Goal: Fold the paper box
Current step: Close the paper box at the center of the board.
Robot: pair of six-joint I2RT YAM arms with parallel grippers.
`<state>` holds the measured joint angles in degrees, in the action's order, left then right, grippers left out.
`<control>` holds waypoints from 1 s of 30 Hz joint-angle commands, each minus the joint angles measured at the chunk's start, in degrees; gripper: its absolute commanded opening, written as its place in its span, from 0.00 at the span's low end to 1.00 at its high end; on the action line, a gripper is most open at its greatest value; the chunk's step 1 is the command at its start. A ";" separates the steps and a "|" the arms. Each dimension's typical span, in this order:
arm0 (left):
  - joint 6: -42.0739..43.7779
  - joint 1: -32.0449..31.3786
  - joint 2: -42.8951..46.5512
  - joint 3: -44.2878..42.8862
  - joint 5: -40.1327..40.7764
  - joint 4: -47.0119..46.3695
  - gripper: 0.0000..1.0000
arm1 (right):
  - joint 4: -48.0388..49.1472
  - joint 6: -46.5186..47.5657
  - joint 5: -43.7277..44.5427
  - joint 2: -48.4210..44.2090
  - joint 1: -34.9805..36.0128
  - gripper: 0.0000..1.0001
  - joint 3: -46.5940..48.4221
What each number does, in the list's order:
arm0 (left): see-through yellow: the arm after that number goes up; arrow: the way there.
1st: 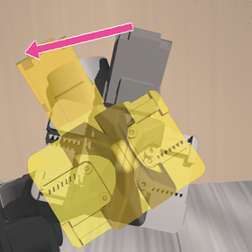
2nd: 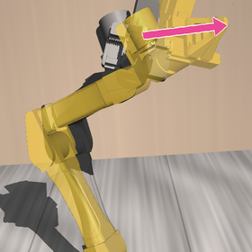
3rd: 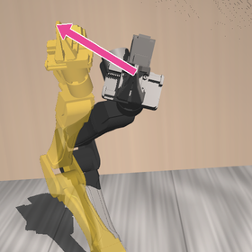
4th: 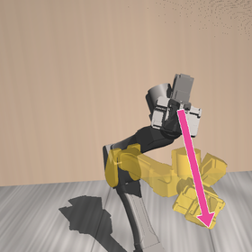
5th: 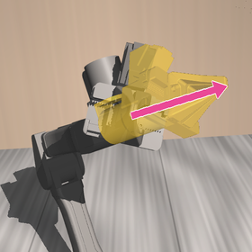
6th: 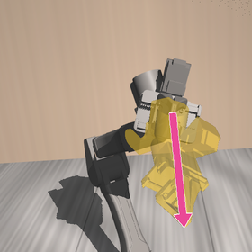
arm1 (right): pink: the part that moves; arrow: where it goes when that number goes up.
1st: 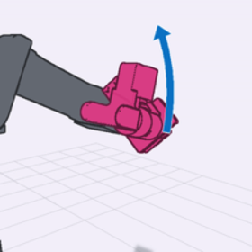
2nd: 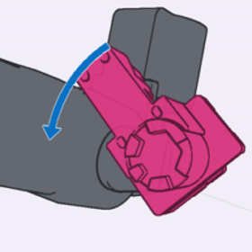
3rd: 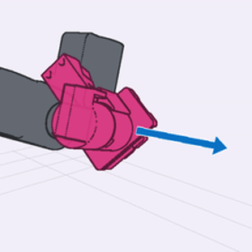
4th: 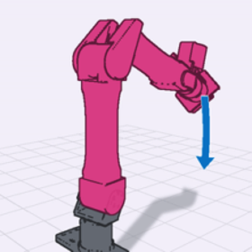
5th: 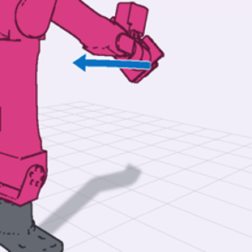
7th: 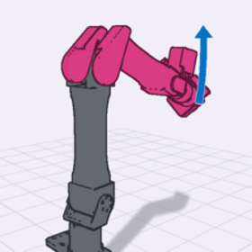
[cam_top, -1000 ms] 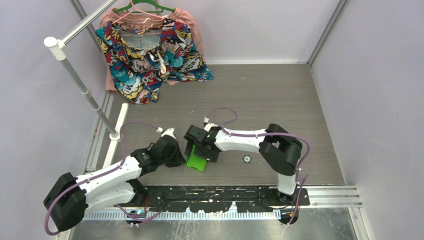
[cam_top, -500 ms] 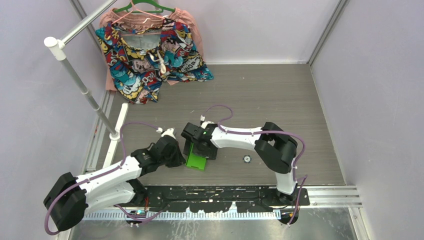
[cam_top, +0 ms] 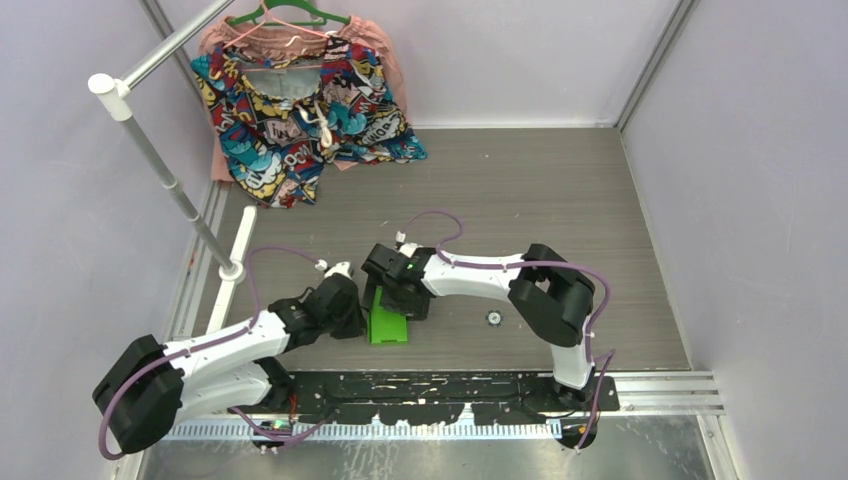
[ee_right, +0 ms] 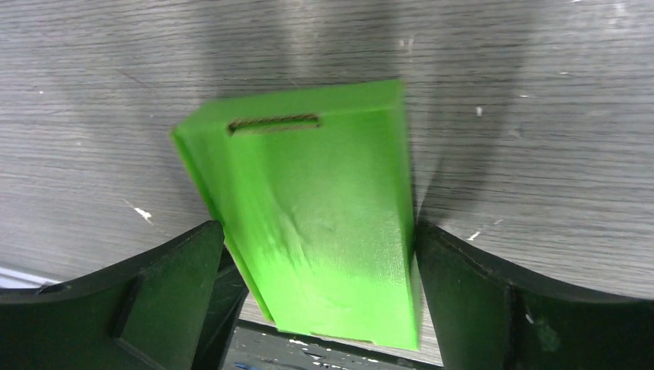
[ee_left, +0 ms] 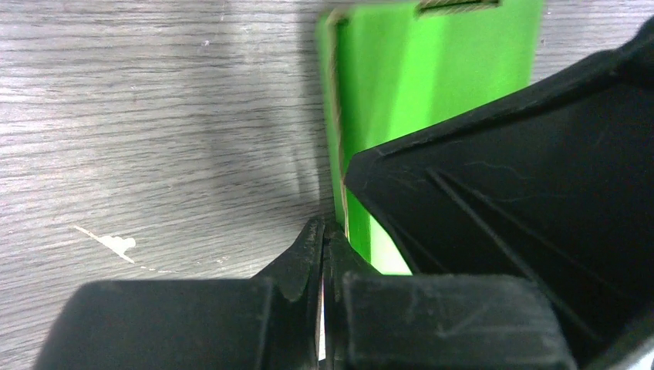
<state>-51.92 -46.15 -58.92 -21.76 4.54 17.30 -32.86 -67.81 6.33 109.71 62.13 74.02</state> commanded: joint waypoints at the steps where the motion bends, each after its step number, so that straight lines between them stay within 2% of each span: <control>1: -0.02 -0.43 -0.05 -0.19 -0.69 -3.06 0.00 | 4.44 -1.81 -3.62 3.14 0.26 1.00 -2.76; 5: -0.11 -0.44 -0.02 -0.13 -0.76 -3.17 0.00 | 4.49 -2.18 -2.78 1.56 0.12 1.00 -3.10; 10: -0.20 -0.44 -0.46 -0.29 -0.67 -3.48 0.00 | -4.87 2.94 0.79 3.52 0.68 1.00 3.27; 13: -0.28 -0.45 -0.94 -0.08 -0.50 -3.99 0.00 | -6.15 5.53 2.24 4.01 1.47 1.00 4.97; 20: -0.29 -0.45 -3.18 0.09 -0.21 -5.43 0.00 | 3.23 7.92 -0.83 1.79 2.20 1.00 1.60; 25: 0.14 -0.46 -4.85 -0.53 0.32 -5.51 0.00 | 14.75 9.78 -6.56 -1.98 2.42 1.00 -3.72; 30: 0.63 -0.43 -5.64 -2.00 0.99 -4.62 0.00 | 14.24 12.11 -6.84 -4.03 2.93 1.00 -4.64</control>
<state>-52.10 -46.76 -62.35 -22.46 4.03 13.85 -27.07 -57.17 6.92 107.18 62.61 70.30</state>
